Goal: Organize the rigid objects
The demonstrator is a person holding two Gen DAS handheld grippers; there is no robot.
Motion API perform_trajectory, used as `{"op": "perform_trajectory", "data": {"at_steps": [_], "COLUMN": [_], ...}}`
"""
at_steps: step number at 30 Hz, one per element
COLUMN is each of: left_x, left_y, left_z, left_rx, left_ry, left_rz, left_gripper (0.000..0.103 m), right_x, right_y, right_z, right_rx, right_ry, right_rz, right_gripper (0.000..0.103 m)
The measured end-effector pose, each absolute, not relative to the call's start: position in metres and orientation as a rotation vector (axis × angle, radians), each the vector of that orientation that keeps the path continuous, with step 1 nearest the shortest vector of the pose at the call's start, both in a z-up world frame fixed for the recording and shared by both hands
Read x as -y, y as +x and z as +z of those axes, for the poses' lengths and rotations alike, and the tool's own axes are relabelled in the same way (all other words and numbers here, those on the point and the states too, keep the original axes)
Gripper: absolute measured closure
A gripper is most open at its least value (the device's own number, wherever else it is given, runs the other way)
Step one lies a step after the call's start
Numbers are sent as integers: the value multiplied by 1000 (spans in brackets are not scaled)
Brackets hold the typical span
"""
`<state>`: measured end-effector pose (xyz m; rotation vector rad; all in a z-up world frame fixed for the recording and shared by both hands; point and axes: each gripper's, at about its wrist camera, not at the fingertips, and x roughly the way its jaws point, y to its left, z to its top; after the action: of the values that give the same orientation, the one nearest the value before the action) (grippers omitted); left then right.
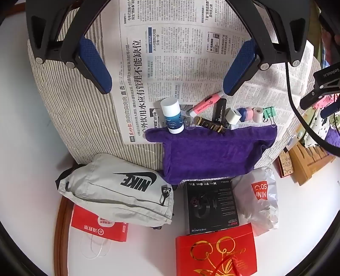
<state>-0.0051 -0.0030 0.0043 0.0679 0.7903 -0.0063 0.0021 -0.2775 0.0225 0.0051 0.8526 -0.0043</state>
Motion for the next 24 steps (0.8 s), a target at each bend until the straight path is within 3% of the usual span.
{"op": "perform_trajectory", "data": {"at_steps": [24], "left_x": [1], "left_y": [-5], "left_z": [9], "left_rx": [-790], "left_ry": [54], "left_rz": [-10], "left_gripper": [0], "right_x": [278], "right_y": [2], "right_z": [20], "right_rx": [-847], "right_ry": [-3], "right_rz": [8], "right_gripper": [0]}}
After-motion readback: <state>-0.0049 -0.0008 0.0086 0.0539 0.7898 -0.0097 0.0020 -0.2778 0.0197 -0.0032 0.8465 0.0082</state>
